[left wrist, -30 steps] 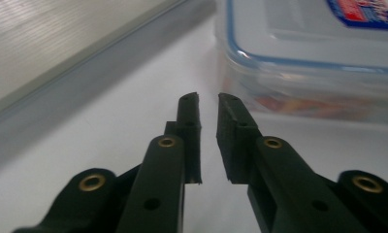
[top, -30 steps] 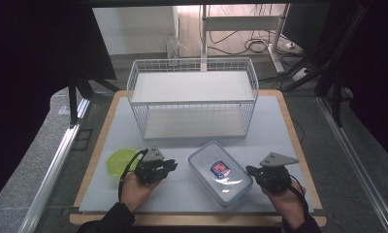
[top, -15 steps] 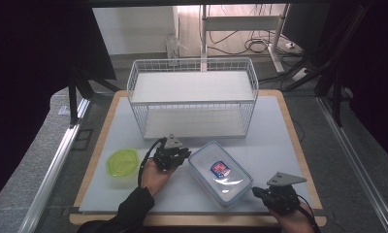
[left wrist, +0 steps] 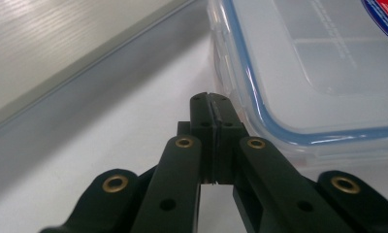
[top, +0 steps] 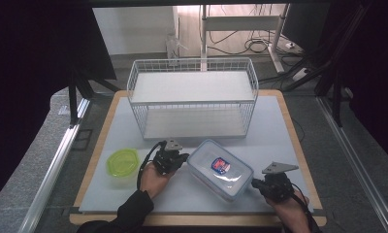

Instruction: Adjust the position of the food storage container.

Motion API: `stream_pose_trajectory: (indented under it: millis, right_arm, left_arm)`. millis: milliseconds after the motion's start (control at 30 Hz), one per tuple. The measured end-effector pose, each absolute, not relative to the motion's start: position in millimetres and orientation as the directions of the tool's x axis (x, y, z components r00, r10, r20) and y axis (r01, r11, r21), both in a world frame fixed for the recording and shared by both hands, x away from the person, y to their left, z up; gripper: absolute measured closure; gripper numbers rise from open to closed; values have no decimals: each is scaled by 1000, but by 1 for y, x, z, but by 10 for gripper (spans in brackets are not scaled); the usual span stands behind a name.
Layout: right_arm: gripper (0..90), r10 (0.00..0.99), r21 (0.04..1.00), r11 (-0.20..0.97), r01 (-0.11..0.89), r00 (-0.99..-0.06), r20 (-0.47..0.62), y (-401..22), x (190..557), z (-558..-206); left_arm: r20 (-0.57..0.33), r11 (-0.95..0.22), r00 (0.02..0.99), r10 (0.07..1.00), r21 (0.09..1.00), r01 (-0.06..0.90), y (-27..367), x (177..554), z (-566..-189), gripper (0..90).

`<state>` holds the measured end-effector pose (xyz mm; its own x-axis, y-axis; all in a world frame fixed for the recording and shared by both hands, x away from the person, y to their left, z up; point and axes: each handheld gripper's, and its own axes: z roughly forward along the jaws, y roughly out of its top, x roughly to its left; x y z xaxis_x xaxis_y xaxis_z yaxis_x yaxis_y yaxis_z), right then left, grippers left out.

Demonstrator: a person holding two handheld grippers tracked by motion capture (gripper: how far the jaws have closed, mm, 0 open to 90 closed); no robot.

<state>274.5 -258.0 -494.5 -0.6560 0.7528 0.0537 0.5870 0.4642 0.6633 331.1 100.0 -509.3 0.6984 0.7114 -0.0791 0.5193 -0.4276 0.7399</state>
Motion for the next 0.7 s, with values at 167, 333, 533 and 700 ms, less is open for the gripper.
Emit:
stream_pose_trajectory:
  millis: [167,333,533,700]
  right_arm:
    - [896,767,663,458,592,-640,40,-256,293,-496]
    - [896,762,662,459,592,-645,49,-249,317,-499]
    - [896,758,661,468,586,-651,41,-236,339,-501]
    - [896,752,656,481,582,-659,33,-224,351,-502]
  left_arm:
    - [-84,-441,699,710,722,534,105,323,-509,898]
    - [-76,-464,699,711,696,548,104,312,-512,898]
    - [-115,-434,680,724,691,578,114,304,-511,897]
    - [-137,-412,665,734,689,597,122,296,-512,890]
